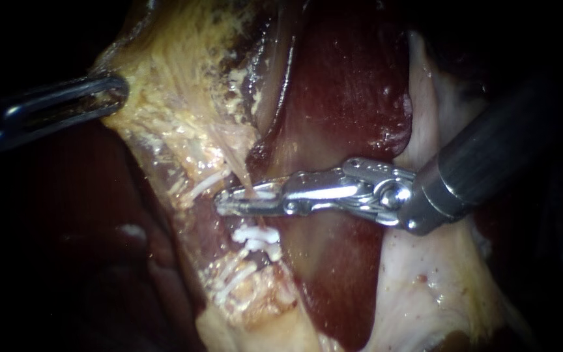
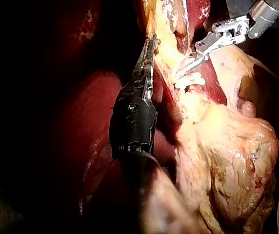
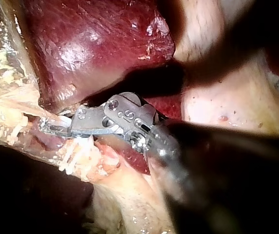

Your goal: Going back third clip right tube

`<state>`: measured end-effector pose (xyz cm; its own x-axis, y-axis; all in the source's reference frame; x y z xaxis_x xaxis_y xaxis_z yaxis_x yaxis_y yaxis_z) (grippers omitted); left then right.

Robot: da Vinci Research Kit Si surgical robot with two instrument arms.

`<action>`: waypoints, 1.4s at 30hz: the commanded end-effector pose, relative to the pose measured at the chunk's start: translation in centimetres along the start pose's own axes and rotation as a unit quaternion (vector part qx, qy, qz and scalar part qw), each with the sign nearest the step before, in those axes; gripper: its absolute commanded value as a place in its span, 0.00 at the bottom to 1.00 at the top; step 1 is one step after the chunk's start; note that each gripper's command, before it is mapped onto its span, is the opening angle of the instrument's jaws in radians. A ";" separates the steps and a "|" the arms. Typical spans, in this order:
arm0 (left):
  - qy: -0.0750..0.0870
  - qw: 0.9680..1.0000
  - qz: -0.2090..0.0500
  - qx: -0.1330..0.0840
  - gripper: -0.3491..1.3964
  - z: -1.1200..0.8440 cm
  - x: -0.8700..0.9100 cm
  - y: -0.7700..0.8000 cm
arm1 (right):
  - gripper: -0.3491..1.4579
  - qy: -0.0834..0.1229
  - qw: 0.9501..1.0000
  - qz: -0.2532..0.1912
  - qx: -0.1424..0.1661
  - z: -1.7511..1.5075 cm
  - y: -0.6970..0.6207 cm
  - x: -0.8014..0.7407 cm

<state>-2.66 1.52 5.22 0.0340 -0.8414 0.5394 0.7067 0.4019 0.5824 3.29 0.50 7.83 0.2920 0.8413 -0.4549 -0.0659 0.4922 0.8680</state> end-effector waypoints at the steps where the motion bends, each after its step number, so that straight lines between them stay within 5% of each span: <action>1: 0.000 1.000 0.000 0.000 0.00 0.00 0.00 0.00 | 0.00 0.000 1.000 -0.001 0.001 0.00 0.00 0.00; 6: 0.000 1.000 0.000 -0.001 0.00 0.00 0.00 0.01 | 0.00 -0.001 1.000 -0.001 0.002 -0.01 -0.01 0.00; 10: 0.000 1.000 0.000 -0.001 0.00 0.00 0.00 0.02 | 0.39 -0.004 1.000 -0.009 0.004 0.00 0.00 0.01; 14: 0.000 1.000 0.000 -0.001 0.00 0.00 0.00 0.02 | 0.50 -0.002 0.999 -0.038 0.001 0.02 0.01 0.02; 17: 0.000 1.000 0.000 -0.001 0.00 0.00 0.00 0.02 | 0.52 0.006 0.998 -0.062 -0.015 0.02 0.01 0.02; 28: 0.000 1.000 0.000 -0.001 0.00 -0.01 0.00 0.03 | 0.52 -0.007 0.995 -0.094 0.015 -0.03 -0.22 -0.04; 38: 0.000 1.000 0.000 -0.001 0.00 -0.01 0.01 0.03 | 0.52 0.006 0.995 -0.098 -0.018 -0.08 0.14 -0.02; 42: -0.001 1.000 0.000 -0.001 0.00 0.00 0.01 0.03 | 0.52 0.008 0.994 -0.103 -0.024 -0.16 0.18 -0.03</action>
<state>-2.63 1.52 5.23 0.0329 -0.8411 0.5399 0.7086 0.4006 0.5809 3.12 0.59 7.97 0.2893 0.7199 -0.6309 -0.0495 0.6694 0.7412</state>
